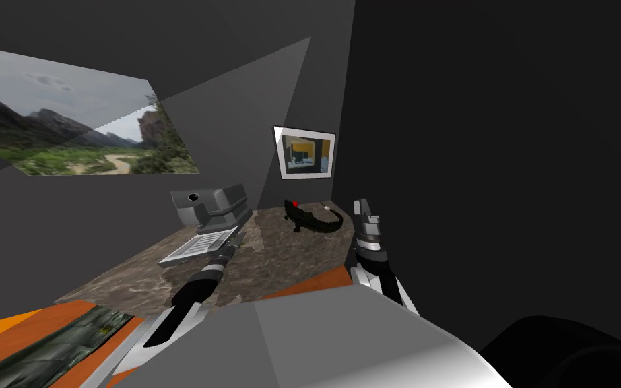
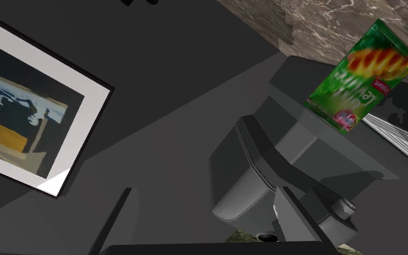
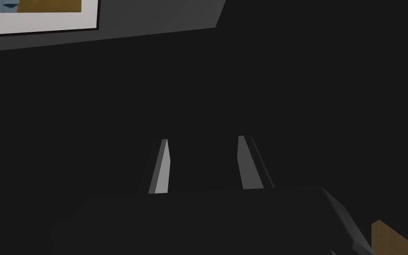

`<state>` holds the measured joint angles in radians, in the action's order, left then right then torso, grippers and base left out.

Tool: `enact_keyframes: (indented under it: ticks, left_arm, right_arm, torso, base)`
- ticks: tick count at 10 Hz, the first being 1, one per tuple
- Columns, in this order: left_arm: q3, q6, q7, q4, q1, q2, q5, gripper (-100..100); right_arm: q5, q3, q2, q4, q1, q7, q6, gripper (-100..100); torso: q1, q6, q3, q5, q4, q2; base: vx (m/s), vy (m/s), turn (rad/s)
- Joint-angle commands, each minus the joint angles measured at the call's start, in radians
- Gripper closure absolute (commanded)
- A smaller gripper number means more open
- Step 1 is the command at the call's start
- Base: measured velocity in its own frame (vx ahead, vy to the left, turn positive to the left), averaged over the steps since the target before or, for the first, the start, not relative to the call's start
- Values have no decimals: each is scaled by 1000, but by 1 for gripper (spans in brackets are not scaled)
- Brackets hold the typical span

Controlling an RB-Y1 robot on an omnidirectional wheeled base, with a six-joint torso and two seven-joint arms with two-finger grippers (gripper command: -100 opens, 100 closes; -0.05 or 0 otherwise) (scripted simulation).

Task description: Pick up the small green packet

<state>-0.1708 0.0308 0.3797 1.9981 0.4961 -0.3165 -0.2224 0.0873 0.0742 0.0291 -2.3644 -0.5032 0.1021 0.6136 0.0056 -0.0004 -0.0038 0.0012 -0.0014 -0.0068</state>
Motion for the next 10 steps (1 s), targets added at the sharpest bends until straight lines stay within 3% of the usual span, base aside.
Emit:
enact_keyframes:
  ticks: [1,10]
  left_arm:
    - [0,-3,-7,-26,17,-35,-18,-100]
    - [13,-2,-36,-149,90,-200,-95,-100]
  right_arm:
    - [0,0,0,0,0,0,0,0]
    - [0,0,0,0,0,0,0,0]
  torso:
    - [0,0,0,0,0,0]
    - [-2,0,1,0,0,2]
  base:
    - [111,67,-10]
    - [86,53,-11]
